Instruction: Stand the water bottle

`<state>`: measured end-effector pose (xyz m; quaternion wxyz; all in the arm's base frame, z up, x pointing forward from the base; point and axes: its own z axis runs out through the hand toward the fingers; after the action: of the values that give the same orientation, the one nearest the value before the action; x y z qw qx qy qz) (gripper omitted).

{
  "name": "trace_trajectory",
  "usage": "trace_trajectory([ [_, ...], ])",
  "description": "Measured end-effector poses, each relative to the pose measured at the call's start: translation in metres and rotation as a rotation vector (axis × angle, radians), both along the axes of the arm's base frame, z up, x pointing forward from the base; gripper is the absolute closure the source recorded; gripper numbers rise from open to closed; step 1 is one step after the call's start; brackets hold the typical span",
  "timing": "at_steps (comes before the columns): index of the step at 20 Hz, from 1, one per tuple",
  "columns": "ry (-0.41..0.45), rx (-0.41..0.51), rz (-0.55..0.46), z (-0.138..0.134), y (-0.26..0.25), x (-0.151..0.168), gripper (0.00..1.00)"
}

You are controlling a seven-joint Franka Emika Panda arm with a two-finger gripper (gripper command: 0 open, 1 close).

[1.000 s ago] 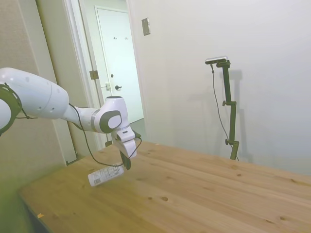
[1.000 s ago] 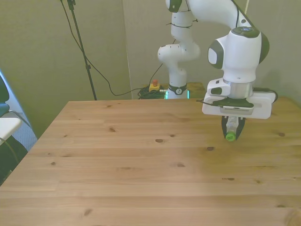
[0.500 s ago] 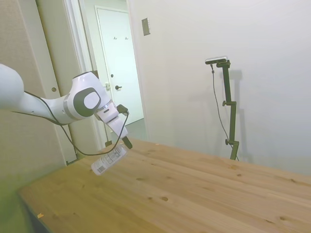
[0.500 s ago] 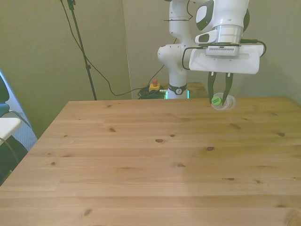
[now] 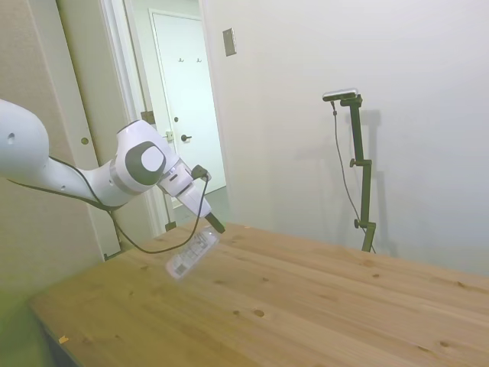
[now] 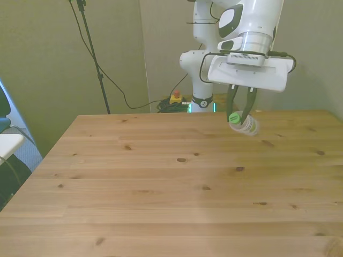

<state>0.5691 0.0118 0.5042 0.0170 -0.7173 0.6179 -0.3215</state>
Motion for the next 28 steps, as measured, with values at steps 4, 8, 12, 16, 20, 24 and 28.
trace_trajectory([
  [4,-0.118,-0.129,-0.112,-0.001,-0.029,0.031,1.00],
  [8,-0.220,-0.259,-0.227,-0.008,-0.045,0.059,1.00],
  [12,-0.306,-0.380,-0.338,-0.002,-0.050,0.082,1.00],
  [16,-0.344,-0.453,-0.395,-0.005,-0.046,0.107,1.00],
  [20,-0.366,-0.500,-0.448,-0.017,-0.040,0.138,1.00],
  [24,-0.390,-0.538,-0.476,-0.028,-0.028,0.167,1.00],
  [28,-0.394,-0.569,-0.491,-0.051,-0.016,0.191,1.00],
])
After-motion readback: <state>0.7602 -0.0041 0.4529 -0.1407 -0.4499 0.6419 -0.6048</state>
